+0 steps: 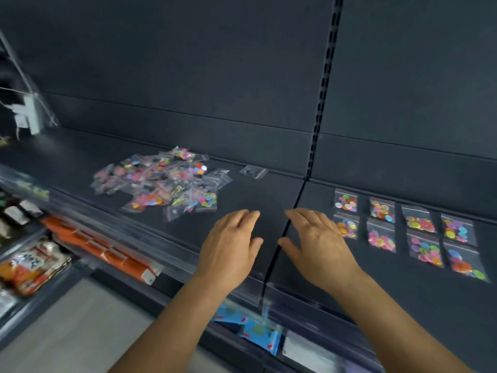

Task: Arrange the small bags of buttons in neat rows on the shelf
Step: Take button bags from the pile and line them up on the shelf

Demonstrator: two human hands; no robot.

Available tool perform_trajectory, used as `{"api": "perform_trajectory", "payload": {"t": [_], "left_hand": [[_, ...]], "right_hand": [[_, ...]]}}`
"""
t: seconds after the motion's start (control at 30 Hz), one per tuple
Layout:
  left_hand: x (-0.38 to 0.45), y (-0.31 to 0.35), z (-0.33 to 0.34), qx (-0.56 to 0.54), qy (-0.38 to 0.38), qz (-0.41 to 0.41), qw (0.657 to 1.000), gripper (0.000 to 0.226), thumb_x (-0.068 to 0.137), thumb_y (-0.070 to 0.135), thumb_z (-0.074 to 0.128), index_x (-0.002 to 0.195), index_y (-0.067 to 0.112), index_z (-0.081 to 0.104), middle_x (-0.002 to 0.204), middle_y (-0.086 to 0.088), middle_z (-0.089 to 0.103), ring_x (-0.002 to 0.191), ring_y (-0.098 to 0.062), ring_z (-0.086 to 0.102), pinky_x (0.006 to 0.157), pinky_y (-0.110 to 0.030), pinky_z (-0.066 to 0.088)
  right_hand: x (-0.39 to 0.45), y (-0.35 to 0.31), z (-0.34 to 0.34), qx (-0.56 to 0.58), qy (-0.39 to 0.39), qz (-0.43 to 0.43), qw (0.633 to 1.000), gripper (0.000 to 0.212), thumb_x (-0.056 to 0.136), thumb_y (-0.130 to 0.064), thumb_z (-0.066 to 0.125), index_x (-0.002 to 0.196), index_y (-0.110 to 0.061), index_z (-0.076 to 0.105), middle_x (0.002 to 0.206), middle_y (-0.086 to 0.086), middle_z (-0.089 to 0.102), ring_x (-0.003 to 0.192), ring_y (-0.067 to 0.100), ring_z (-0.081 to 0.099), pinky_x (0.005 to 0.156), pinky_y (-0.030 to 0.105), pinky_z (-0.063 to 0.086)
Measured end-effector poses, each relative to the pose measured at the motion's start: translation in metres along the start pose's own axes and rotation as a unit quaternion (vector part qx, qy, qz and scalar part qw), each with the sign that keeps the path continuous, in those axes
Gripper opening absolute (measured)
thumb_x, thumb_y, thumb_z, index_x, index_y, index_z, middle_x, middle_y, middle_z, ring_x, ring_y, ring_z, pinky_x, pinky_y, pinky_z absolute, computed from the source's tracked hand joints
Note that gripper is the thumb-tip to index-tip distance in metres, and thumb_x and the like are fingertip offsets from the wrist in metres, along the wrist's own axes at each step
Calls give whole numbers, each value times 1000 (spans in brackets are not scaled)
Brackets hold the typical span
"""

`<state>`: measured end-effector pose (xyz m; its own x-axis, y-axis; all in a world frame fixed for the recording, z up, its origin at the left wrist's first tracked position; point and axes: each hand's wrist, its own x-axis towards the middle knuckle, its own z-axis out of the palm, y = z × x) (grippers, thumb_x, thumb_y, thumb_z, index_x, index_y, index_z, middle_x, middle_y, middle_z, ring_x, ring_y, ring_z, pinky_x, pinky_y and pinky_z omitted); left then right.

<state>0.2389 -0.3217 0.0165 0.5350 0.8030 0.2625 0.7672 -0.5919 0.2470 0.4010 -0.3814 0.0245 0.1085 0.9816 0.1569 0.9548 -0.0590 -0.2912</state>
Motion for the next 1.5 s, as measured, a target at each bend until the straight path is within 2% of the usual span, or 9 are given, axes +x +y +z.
{"api": "perform_trajectory", "payload": {"t": [0.3,0.53,0.67,0.8,0.9,1.07,1.3,1.4,1.5], "left_hand": [[-7,-147,-46,-11,1,-17,1000,53,97,34,48,146,21,33,144,3,41,132,-17,36,107,-28,31],[1,-219,-57,-21,-7,-5,1000,53,97,32,48,146,21,32,143,2,42,132,-17,37,107,-28,31],[14,-241,-51,-46,-15,-13,999,52,96,32,50,145,21,34,138,1,47,127,-18,41,105,-32,38],[33,-266,-44,-43,-23,-18,999,49,96,33,50,142,21,37,135,1,49,124,-18,44,102,-29,37],[53,-284,-40,-38,-30,-30,998,52,97,34,48,145,20,33,142,2,44,130,-18,40,106,-30,34],[94,-310,-36,-16,-44,-58,997,56,98,35,45,149,20,27,149,0,37,137,-20,33,110,-34,31],[137,-336,-25,0,-60,-79,995,54,100,33,41,150,20,26,149,-3,37,137,-23,33,113,-35,29],[150,-343,-18,10,-65,-57,996,47,100,31,40,146,20,36,148,-1,40,135,-21,35,113,-35,27],[158,-351,-15,3,-50,-37,998,34,99,29,42,127,19,58,132,0,55,121,-19,48,105,-32,36]], "right_hand": [[70,-131,56,21,1,-3,1000,56,93,-44,48,143,-20,35,146,-3,38,136,17,30,112,31,23],[112,-190,82,29,9,13,999,52,93,-38,52,140,-17,41,143,1,43,134,21,34,112,33,27],[135,-202,90,31,10,17,999,49,94,-33,51,139,-17,42,142,1,45,133,22,35,110,32,28],[163,-207,97,33,-1,15,999,50,93,-35,51,138,-16,42,141,2,46,133,22,35,110,32,27],[189,-208,105,41,-8,17,999,51,93,-37,50,138,-15,43,141,3,46,133,22,36,109,30,27],[242,-203,121,51,-19,17,998,48,94,-31,49,139,-16,42,142,5,45,133,23,35,110,30,26],[299,-193,143,24,-26,-19,999,49,95,-30,46,142,-19,39,148,4,38,137,23,33,116,34,21],[310,-189,149,-2,-57,-36,998,44,96,-34,43,140,-25,42,150,1,35,138,22,30,116,38,22],[314,-187,150,21,-35,-41,998,30,95,-32,48,119,-23,63,133,1,55,127,23,45,109,36,32]]}}
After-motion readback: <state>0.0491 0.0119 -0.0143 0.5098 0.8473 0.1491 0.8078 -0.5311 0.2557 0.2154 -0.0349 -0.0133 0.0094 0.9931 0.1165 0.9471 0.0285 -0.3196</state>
